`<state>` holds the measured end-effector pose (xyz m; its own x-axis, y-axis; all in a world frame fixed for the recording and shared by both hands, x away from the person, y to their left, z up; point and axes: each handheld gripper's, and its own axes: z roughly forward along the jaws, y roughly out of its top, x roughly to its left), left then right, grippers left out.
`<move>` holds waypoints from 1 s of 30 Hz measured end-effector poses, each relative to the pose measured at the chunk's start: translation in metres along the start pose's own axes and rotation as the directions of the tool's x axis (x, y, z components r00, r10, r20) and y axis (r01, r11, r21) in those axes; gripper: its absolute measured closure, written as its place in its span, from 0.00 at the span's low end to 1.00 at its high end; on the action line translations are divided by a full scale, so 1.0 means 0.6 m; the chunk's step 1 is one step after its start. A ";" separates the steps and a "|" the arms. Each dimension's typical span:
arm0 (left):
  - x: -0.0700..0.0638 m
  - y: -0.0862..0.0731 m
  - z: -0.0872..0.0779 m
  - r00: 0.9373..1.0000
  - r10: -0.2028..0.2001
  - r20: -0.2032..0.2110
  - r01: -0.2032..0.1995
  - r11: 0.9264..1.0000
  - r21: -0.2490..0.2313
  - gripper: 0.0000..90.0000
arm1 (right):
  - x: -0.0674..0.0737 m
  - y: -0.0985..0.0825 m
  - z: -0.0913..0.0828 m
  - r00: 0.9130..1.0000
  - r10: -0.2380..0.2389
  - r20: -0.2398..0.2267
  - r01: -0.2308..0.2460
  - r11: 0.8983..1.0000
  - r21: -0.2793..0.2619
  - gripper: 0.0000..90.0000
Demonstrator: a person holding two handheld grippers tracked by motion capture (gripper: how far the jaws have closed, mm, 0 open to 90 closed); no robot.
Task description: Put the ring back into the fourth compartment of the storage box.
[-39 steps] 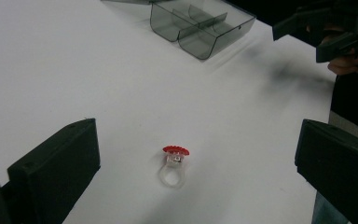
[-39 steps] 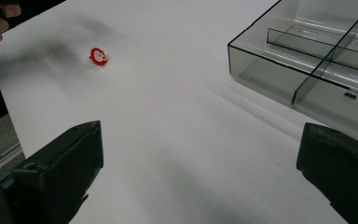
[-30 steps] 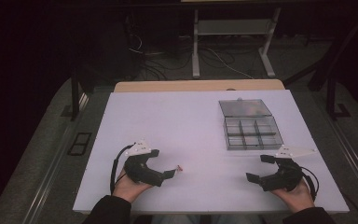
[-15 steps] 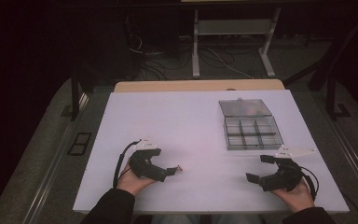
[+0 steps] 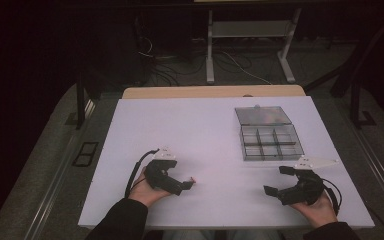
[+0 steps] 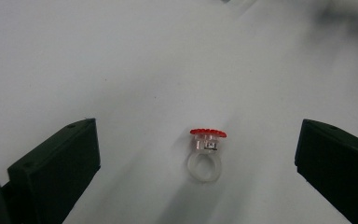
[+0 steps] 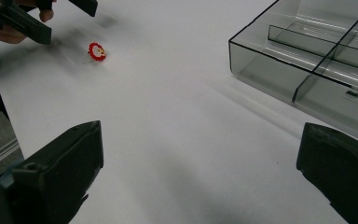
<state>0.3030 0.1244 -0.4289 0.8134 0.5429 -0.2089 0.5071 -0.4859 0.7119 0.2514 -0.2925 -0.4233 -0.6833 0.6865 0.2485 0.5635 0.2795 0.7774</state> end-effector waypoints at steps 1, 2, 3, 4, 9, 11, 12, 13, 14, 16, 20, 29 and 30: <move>0.000 0.000 0.002 1.000 0.001 -0.001 -0.001 1.000 0.001 0.00 | 0.000 0.000 0.000 1.000 0.000 0.000 0.000 1.000 0.001 0.00; 0.001 0.000 0.003 1.000 0.001 -0.002 -0.001 1.000 0.012 0.00 | 0.000 0.000 0.000 1.000 -0.002 0.000 0.002 1.000 0.001 0.00; 0.003 0.001 0.005 1.000 0.004 -0.004 -0.004 1.000 0.020 0.00 | 0.000 0.000 0.001 1.000 -0.002 0.000 0.002 1.000 0.001 0.00; 0.004 0.001 0.007 1.000 0.001 -0.002 -0.001 1.000 0.026 0.00 | 0.000 0.000 0.001 1.000 -0.001 0.000 0.001 1.000 0.003 0.00; 0.004 0.005 0.012 1.000 0.012 0.007 -0.012 0.999 0.049 0.00 | 0.001 0.000 0.001 1.000 0.002 -0.001 -0.002 1.000 0.006 0.00; 0.003 0.006 0.014 1.000 0.018 0.012 -0.019 0.998 0.057 0.01 | 0.000 0.000 0.001 1.000 0.003 -0.001 -0.003 1.000 0.005 0.00; 0.003 0.007 0.015 1.000 0.020 0.014 -0.021 0.998 0.060 0.02 | 0.000 0.000 0.001 1.000 0.004 0.000 -0.004 1.000 0.005 0.00; 0.004 0.009 0.016 0.999 0.029 0.017 -0.030 0.997 0.066 0.03 | 0.000 0.000 0.001 1.000 0.004 0.000 -0.004 1.000 0.006 0.00; 0.003 0.010 0.017 0.999 0.026 0.018 -0.027 0.997 0.072 0.04 | 0.000 0.000 0.001 1.000 0.003 0.001 -0.003 1.000 0.006 0.00; 0.002 0.013 0.019 0.999 0.035 0.025 -0.037 0.996 0.080 0.06 | 0.001 0.000 0.001 1.000 0.003 0.000 -0.003 1.000 0.006 0.00; 0.001 0.019 0.024 0.998 0.060 0.037 -0.063 0.994 0.092 0.10 | 0.000 0.000 0.001 1.000 0.003 0.000 -0.003 1.000 0.007 0.00; -0.003 0.024 0.034 0.995 0.065 0.071 -0.074 0.986 0.148 0.19 | 0.000 -0.001 0.001 1.000 0.002 0.000 -0.002 1.000 0.007 0.00; -0.003 0.024 0.035 0.994 0.074 0.075 -0.085 0.985 0.152 0.20 | 0.000 -0.001 0.001 1.000 0.005 0.001 -0.005 1.000 0.008 0.00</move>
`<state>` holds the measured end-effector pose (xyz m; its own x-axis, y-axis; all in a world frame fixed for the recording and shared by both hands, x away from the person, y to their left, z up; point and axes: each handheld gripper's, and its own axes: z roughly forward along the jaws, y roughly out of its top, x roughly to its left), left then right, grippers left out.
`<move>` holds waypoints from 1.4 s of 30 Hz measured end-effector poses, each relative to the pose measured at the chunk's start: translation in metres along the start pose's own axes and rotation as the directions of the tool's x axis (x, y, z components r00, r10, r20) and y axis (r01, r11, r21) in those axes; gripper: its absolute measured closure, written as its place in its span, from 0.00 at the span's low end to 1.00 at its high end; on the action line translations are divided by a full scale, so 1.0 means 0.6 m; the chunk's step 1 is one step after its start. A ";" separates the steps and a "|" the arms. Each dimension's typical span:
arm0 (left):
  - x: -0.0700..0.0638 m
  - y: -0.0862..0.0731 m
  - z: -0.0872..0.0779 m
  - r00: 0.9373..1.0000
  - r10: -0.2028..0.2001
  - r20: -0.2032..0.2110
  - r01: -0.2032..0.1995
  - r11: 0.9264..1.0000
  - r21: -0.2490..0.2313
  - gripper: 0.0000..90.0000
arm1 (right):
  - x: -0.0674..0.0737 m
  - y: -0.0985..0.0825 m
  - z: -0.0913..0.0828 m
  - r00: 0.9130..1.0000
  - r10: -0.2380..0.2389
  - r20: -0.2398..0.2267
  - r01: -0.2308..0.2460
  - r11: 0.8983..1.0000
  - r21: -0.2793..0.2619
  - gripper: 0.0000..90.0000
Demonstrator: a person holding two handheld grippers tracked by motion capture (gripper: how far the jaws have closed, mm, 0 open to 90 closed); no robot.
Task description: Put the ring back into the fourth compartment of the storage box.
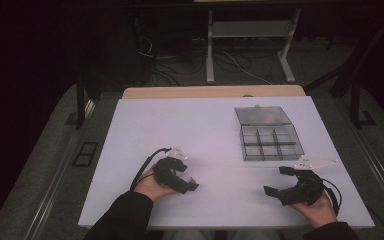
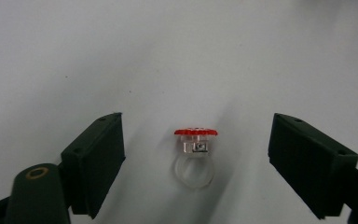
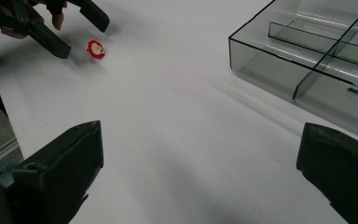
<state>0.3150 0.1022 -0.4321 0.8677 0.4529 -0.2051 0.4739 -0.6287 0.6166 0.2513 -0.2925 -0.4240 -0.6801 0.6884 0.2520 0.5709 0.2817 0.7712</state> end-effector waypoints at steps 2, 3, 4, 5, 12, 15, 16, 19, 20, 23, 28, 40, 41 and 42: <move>-0.001 0.001 0.001 1.000 0.009 0.003 -0.009 1.000 0.010 0.23 | 0.000 0.000 0.000 1.000 0.001 0.000 -0.001 1.000 -0.001 0.00; -0.003 0.002 0.001 1.000 0.002 0.004 -0.002 1.000 0.010 0.24 | 0.000 0.000 0.000 1.000 0.001 0.001 -0.001 1.000 -0.001 0.00; -0.003 0.002 0.002 1.000 0.009 0.005 -0.009 1.000 0.014 0.26 | 0.000 0.000 0.000 1.000 0.000 0.001 0.000 1.000 -0.001 0.00; -0.004 0.002 0.003 1.000 0.015 0.006 -0.015 1.000 0.014 0.28 | -0.001 0.000 0.000 1.000 -0.001 0.001 0.001 1.000 0.001 0.00; -0.008 0.002 0.013 0.999 0.037 -0.008 -0.037 0.999 0.038 0.36 | -0.001 -0.001 0.000 1.000 -0.003 0.000 0.003 1.000 0.001 0.00; -0.010 0.002 0.014 0.998 0.061 -0.024 -0.059 0.997 0.045 0.41 | 0.000 -0.001 0.000 1.000 0.000 0.000 0.000 1.000 0.003 0.00; -0.010 0.002 0.014 0.998 0.063 -0.028 -0.062 0.997 0.044 0.43 | 0.000 -0.001 0.000 1.000 0.001 0.000 -0.001 1.000 0.003 0.00; -0.009 0.002 0.012 0.996 0.083 -0.042 -0.081 0.996 0.044 0.49 | 0.000 -0.001 0.000 1.000 0.001 0.000 -0.001 1.000 0.004 0.00; -0.009 0.003 0.012 0.995 0.088 -0.048 -0.086 0.995 0.042 0.51 | -0.001 -0.001 0.000 1.000 0.000 0.000 0.000 1.000 0.004 0.00; -0.011 0.003 0.012 0.994 0.094 -0.053 -0.092 0.995 0.044 0.57 | -0.001 -0.001 0.000 1.000 0.000 0.000 0.000 1.000 0.004 0.00; -0.012 0.003 0.014 0.991 0.111 -0.074 -0.108 0.993 0.050 0.66 | -0.001 -0.001 0.001 1.000 -0.003 0.001 0.003 1.000 0.002 0.00; -0.009 0.004 0.009 0.993 0.094 -0.064 -0.092 0.995 0.034 0.77 | -0.001 -0.001 0.000 1.000 -0.004 0.002 0.004 1.000 0.001 0.00; -0.007 0.005 0.007 0.993 0.101 -0.061 -0.099 0.994 0.036 0.77 | -0.001 -0.001 0.000 1.000 -0.005 0.002 0.005 1.000 -0.001 0.00; -0.007 0.006 0.006 0.994 0.098 -0.057 -0.096 0.995 0.032 0.77 | -0.001 -0.001 0.000 1.000 -0.002 0.002 0.002 1.000 0.000 0.00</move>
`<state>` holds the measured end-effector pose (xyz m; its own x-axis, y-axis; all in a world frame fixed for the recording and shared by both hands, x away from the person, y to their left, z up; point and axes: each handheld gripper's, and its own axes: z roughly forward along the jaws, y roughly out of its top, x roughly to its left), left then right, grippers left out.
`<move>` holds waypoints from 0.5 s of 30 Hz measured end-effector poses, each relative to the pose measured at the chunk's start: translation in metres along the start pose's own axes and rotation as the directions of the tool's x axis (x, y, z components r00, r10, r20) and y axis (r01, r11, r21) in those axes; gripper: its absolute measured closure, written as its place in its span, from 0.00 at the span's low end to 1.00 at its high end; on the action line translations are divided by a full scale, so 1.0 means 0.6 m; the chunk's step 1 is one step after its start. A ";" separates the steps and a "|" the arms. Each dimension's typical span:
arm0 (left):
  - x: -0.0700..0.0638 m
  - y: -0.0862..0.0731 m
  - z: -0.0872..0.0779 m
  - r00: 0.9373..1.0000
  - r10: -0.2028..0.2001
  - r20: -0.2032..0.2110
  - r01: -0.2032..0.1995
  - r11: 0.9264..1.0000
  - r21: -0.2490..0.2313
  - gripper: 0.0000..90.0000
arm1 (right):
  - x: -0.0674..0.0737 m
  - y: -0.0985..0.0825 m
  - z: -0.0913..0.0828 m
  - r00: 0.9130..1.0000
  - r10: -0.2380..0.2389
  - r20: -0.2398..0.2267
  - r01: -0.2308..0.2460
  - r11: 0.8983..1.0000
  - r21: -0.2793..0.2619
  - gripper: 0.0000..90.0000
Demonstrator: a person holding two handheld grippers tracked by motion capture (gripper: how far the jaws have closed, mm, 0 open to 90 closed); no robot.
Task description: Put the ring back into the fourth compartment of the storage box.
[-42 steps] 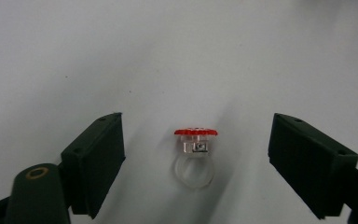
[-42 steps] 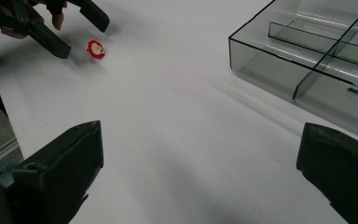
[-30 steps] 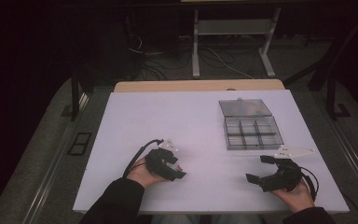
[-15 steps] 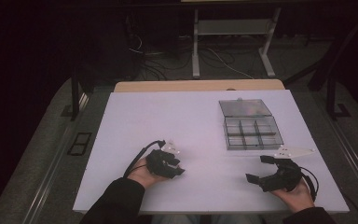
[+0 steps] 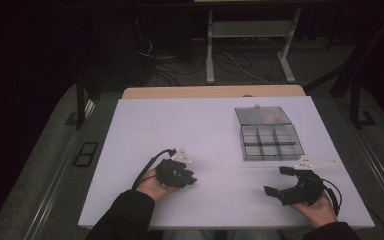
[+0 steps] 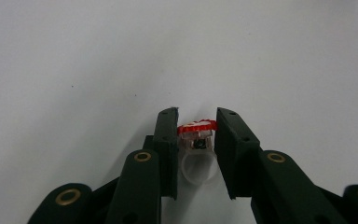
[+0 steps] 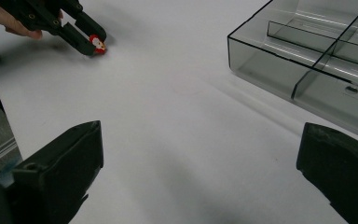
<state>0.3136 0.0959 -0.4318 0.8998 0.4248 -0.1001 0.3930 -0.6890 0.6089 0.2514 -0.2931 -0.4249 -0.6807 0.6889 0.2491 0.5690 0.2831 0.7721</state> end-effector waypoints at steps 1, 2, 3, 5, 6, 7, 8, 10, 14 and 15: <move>0.001 0.001 -0.001 1.000 -0.005 0.004 0.005 1.000 -0.006 0.77 | 0.000 0.000 0.000 1.000 -0.003 0.001 0.003 1.000 -0.001 0.00; 0.001 0.002 -0.002 1.000 -0.005 0.006 0.006 1.000 -0.008 0.78 | 0.000 0.000 0.000 1.000 -0.002 0.000 0.002 1.000 0.000 0.00; 0.001 0.004 -0.003 1.000 -0.009 0.010 0.009 1.000 -0.018 0.78 | 0.000 0.000 0.000 1.000 -0.002 0.000 0.002 1.000 -0.001 0.00; 0.002 0.007 -0.006 1.000 -0.010 0.016 0.010 1.000 -0.027 0.78 | 0.000 0.000 0.000 1.000 -0.002 0.000 0.002 1.000 -0.002 0.00; 0.002 0.008 -0.008 1.000 -0.008 0.021 0.009 1.000 -0.028 0.78 | 0.000 0.000 0.000 1.000 0.001 0.000 -0.001 1.000 -0.002 0.00; 0.002 0.010 -0.009 1.000 -0.007 0.022 0.008 1.000 -0.029 0.78 | 0.000 0.000 0.000 1.000 -0.002 0.000 0.002 1.000 -0.003 0.00; 0.002 0.012 -0.011 1.000 -0.004 0.021 0.005 1.000 -0.029 0.78 | 0.000 0.000 0.000 1.000 0.000 0.000 0.000 1.000 -0.002 0.00; 0.002 0.016 -0.013 1.000 -0.004 0.026 0.005 0.999 -0.035 0.78 | 0.000 0.000 -0.001 1.000 0.000 -0.001 0.000 1.000 -0.004 0.00; 0.002 0.025 -0.020 1.000 0.009 0.019 -0.008 0.999 -0.044 0.78 | 0.000 0.000 -0.001 1.000 0.001 -0.002 -0.001 1.000 -0.005 0.00; 0.003 0.028 -0.022 1.000 0.011 0.020 -0.010 0.999 -0.048 0.78 | 0.000 0.000 -0.001 1.000 0.000 -0.001 0.000 1.000 -0.005 0.00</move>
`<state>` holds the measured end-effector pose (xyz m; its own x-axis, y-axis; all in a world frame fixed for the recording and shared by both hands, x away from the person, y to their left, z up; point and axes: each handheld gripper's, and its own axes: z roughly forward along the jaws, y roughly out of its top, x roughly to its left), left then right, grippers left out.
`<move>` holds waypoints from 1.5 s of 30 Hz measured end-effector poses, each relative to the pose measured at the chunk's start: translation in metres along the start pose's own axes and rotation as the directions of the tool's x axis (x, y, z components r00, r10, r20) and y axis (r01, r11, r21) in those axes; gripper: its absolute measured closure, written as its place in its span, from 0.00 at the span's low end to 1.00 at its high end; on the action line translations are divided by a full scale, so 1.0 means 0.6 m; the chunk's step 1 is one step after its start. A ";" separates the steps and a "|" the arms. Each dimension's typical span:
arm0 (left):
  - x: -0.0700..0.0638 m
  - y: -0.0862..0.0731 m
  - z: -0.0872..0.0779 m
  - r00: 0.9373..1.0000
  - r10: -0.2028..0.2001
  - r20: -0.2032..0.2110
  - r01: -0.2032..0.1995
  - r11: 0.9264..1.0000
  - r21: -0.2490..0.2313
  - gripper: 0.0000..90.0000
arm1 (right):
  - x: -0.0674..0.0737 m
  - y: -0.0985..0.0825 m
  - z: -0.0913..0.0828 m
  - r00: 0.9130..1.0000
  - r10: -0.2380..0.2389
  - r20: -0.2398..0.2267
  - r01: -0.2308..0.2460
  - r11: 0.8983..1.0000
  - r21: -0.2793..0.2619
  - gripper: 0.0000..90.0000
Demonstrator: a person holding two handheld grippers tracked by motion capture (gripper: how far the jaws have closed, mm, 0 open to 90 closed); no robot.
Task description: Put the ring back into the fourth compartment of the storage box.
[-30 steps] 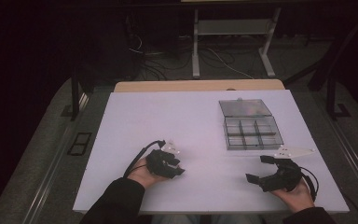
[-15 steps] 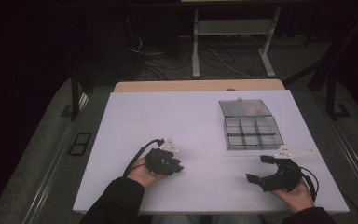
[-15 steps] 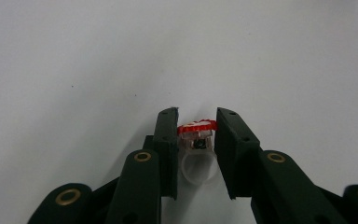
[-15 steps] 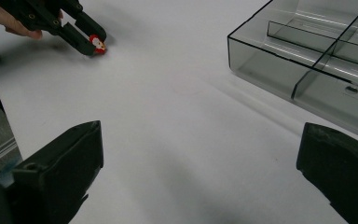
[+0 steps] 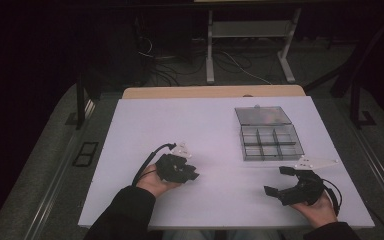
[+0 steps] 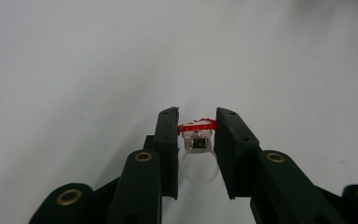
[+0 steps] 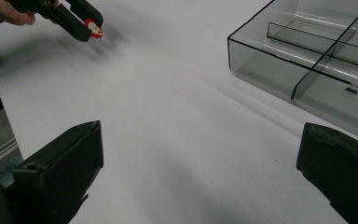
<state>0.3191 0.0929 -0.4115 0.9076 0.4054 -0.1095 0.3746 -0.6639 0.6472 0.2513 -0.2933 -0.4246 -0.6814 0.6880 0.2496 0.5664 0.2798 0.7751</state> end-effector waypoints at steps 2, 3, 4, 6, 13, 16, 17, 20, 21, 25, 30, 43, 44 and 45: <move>0.002 0.005 -0.003 1.000 0.000 -0.001 0.000 1.000 -0.013 0.78 | 0.000 0.000 0.000 1.000 0.000 0.000 0.000 1.000 0.001 0.00; 0.003 0.008 -0.005 1.000 0.000 -0.002 0.000 1.000 -0.018 0.78 | 0.000 0.000 0.000 1.000 -0.001 0.001 0.001 1.000 0.001 0.00; 0.004 0.011 -0.007 1.000 0.000 -0.002 0.000 1.000 -0.022 0.78 | 0.000 0.000 0.000 1.000 -0.001 0.001 0.001 1.000 0.000 0.00; 0.006 0.017 -0.011 1.000 0.004 -0.003 -0.004 1.000 -0.028 0.78 | 0.000 0.000 0.000 1.000 0.000 0.002 0.000 1.000 0.000 0.00; 0.012 0.036 -0.022 1.000 0.006 -0.006 -0.006 0.999 -0.053 0.78 | 0.000 0.000 0.000 1.000 -0.002 0.001 0.002 1.000 -0.001 0.00; 0.013 0.044 -0.025 1.000 0.009 -0.006 -0.010 0.998 -0.062 0.78 | 0.000 0.000 0.000 1.000 -0.001 0.002 0.001 1.000 -0.001 0.00; 0.014 0.048 -0.026 1.000 0.012 -0.008 -0.013 0.998 -0.061 0.78 | 0.000 0.000 0.000 1.000 0.000 0.001 0.000 1.000 -0.001 0.00; 0.015 0.056 -0.028 1.000 0.019 -0.008 -0.020 0.998 -0.063 0.78 | 0.000 0.000 0.000 1.000 -0.001 0.001 0.001 1.000 -0.001 0.00; 0.015 0.059 -0.029 1.000 0.022 -0.007 -0.022 0.998 -0.066 0.78 | -0.001 0.000 0.000 1.000 -0.002 0.001 0.002 1.000 -0.003 0.00; 0.015 0.068 -0.030 1.000 0.027 -0.006 -0.027 0.997 -0.072 0.78 | -0.001 0.000 -0.001 1.000 -0.003 -0.001 0.003 1.000 -0.004 0.00; 0.017 0.077 -0.030 1.000 0.030 -0.003 -0.030 0.997 -0.074 0.78 | -0.001 0.000 -0.001 1.000 -0.004 0.000 0.004 1.000 -0.006 0.00; 0.028 0.103 -0.029 0.999 0.040 -0.001 -0.040 0.995 -0.089 0.78 | -0.002 0.000 -0.003 1.000 0.005 0.002 -0.005 1.000 -0.008 0.00; 0.029 0.106 -0.029 0.999 0.041 -0.002 -0.041 0.995 -0.091 0.78 | -0.002 0.000 -0.003 1.000 0.005 0.002 -0.005 1.000 -0.009 0.00; 0.030 0.108 -0.028 0.999 0.040 -0.003 -0.040 0.995 -0.091 0.78 | -0.002 0.000 -0.003 1.000 0.005 0.002 -0.005 1.000 -0.010 0.00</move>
<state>0.3562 0.0679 -0.3589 0.9212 0.3805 -0.0815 0.3193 -0.6195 0.7171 0.2514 -0.2955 -0.4241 -0.6776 0.6907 0.2526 0.5654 0.2696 0.7795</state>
